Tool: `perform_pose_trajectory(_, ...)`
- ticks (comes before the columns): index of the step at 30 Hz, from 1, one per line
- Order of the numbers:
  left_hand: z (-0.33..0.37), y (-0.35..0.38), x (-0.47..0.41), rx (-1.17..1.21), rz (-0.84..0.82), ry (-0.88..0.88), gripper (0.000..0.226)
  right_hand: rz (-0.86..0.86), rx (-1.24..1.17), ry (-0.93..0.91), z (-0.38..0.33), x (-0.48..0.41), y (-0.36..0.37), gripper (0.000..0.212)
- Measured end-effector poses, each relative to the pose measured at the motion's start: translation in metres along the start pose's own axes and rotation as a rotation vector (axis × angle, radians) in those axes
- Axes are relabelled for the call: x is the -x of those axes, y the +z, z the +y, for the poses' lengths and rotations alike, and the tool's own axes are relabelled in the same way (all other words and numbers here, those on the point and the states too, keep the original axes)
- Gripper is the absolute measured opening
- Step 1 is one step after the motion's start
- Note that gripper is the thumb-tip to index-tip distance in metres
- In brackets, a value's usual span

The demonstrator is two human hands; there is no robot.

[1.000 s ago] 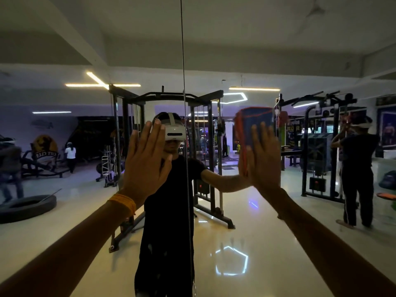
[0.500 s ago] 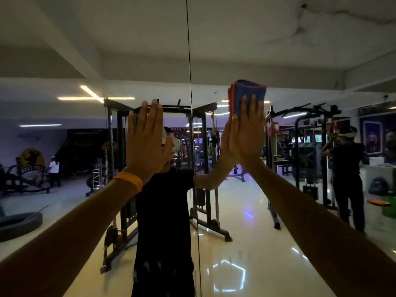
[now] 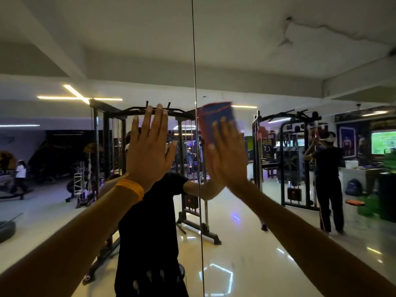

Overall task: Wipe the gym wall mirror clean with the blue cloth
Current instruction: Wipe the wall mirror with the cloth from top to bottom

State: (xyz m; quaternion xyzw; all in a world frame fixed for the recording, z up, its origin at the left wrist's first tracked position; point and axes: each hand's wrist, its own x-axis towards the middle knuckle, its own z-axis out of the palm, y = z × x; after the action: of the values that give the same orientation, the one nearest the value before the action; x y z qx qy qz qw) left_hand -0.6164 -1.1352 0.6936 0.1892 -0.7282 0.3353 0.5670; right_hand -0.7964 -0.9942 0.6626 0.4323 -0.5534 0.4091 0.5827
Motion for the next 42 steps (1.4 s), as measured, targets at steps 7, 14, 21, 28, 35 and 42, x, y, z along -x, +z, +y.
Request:
perform_pose_trajectory(7, 0.000, 0.001, -0.002, 0.026, -0.051, -0.033, 0.079, 0.017, -0.103, 0.152, 0.088, -0.015, -0.019, 0.071)
perform_pose_trajectory(14, 0.056, 0.011, -0.005, 0.109, 0.051, 0.037, 0.075, -0.183, 0.025, -0.234, 0.063, 0.032, -0.011, 0.058)
perform_pose_trajectory(21, 0.081, 0.026, -0.012, 0.090, 0.015, -0.051, 0.075, -0.079, 0.049, 0.171, 0.188, -0.025, -0.029, 0.063)
perform_pose_trajectory(28, 0.090, 0.022, -0.008, 0.047, -0.040, -0.068, 0.074, -0.188, 0.061, -0.402, 0.148, 0.028, -0.017, 0.058)
perform_pose_trajectory(35, 0.127, 0.024, -0.010, 0.065, -0.068, -0.052, 0.073, 0.071, -0.010, 0.227, 0.240, 0.000, -0.023, 0.056)
perform_pose_trajectory(42, 0.148, 0.037, -0.014, 0.029, -0.083, -0.072, 0.073, -0.212, -0.027, -0.419, 0.199, 0.041, -0.031, 0.059)
